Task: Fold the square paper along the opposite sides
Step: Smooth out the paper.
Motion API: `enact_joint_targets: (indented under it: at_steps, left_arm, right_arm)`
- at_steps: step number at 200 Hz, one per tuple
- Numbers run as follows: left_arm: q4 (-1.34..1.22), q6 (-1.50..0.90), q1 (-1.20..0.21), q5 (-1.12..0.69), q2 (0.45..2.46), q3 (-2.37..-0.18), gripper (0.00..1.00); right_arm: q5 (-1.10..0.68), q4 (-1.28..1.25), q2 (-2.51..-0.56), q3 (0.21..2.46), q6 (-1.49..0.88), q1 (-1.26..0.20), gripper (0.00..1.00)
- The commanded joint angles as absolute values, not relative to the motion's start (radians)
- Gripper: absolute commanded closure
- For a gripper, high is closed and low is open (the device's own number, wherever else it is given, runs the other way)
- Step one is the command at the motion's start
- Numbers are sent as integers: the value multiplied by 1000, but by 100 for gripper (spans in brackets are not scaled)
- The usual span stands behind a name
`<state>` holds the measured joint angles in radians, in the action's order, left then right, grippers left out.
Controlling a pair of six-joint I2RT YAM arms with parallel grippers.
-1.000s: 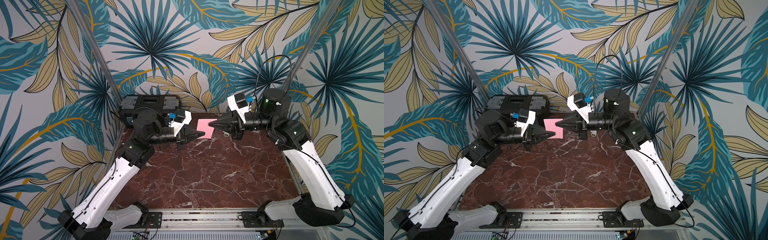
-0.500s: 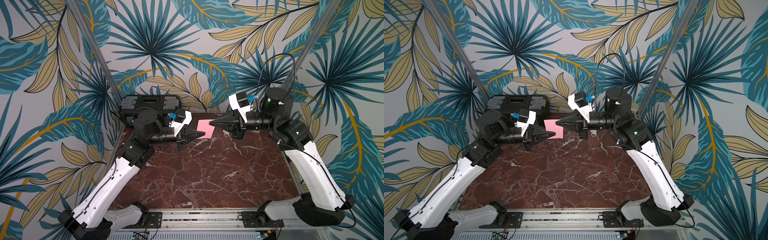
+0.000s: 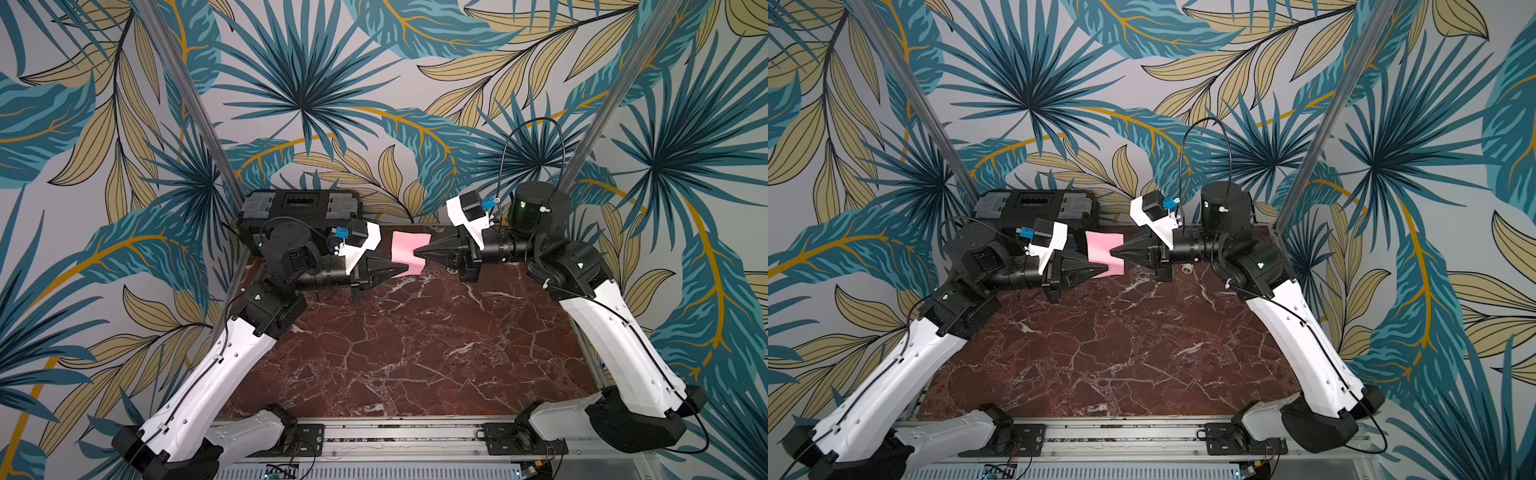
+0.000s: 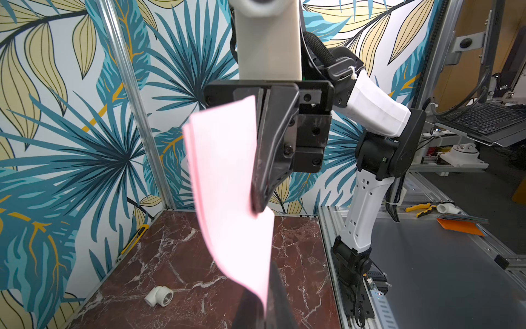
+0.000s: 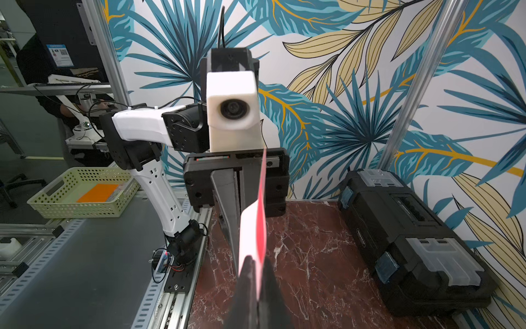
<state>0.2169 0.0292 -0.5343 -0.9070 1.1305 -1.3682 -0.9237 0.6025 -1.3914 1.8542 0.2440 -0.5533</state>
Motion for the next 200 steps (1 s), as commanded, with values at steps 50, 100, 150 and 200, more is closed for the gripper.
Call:
enact_joint_targets:
  at_steps: [50,100,150,200]
  left_arm:
    - [180,23,-536,-860,1133,-1407,100]
    - [181,-38,-537,-763,1136,-1322,100]
    - [97,-328,-537,-581,1168,-1055,100]
    - [-172,-689,-564,-600,1364,-763,100]
  right_arm:
    - [-924,568,-1338,1742,248,-558,55]
    - [-661,484,-1233,1546,213,-556,35]
    - [-267,354,-949,1132,83,-556,11]
    - [-31,363,-794,921,-39,-556,9]
